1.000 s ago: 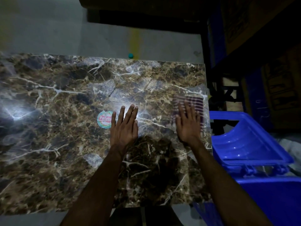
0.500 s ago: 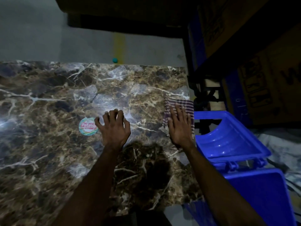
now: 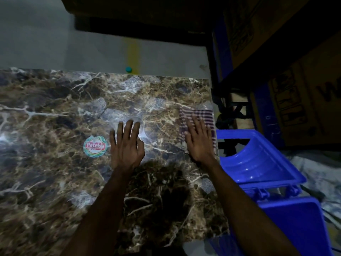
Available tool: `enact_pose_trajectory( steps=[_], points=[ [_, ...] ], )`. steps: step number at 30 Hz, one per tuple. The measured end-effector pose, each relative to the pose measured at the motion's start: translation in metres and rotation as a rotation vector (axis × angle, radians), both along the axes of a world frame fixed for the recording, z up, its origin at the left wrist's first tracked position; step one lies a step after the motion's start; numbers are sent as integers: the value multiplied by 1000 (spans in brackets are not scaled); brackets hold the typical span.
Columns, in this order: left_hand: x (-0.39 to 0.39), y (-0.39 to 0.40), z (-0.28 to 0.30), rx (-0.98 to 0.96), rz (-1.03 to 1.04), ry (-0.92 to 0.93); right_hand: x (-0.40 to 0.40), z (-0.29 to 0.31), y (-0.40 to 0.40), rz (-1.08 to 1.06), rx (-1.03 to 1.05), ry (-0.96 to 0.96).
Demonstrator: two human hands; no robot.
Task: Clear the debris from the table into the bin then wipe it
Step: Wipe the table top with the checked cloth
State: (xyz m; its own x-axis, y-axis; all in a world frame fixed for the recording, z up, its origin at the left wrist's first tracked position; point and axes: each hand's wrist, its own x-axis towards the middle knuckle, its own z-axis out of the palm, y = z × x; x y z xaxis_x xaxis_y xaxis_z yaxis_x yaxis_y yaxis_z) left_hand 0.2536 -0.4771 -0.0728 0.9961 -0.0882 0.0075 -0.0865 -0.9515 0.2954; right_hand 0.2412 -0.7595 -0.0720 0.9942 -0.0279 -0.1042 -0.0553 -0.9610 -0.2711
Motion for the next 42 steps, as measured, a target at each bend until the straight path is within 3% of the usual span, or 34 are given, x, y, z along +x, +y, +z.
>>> enact_pose_trajectory(
  steps=[3,9,11,17,21,26,29,32,34,37,42],
  points=[
    [-1,0,-2,-30,5,-19,10,-2,-31,-138,-41,30],
    [0,1,-5,-15,17,-60,119,-10,-24,-390,-36,18],
    [0,1,-5,-25,21,-66,127,-11,-10,-375,-58,0],
    [1,0,-5,-43,29,-63,61,0,-9,2,-17,19],
    [1,1,-5,-53,32,-59,60,-1,-23,-168,-62,48],
    [0,2,-8,-33,29,-68,130,-3,-11,-343,7,31],
    [0,1,-10,-32,25,-67,150,-4,10,-291,2,28],
    [0,1,-9,-35,25,-65,115,-5,31,-56,-8,47],
    [-2,2,-9,-46,24,-71,81,-3,27,-9,21,26],
    [8,6,-6,-30,-35,-64,70,-5,0,-110,-21,59],
    [38,31,-4,17,-237,-100,133,-12,-28,-303,-26,12]
  ],
)
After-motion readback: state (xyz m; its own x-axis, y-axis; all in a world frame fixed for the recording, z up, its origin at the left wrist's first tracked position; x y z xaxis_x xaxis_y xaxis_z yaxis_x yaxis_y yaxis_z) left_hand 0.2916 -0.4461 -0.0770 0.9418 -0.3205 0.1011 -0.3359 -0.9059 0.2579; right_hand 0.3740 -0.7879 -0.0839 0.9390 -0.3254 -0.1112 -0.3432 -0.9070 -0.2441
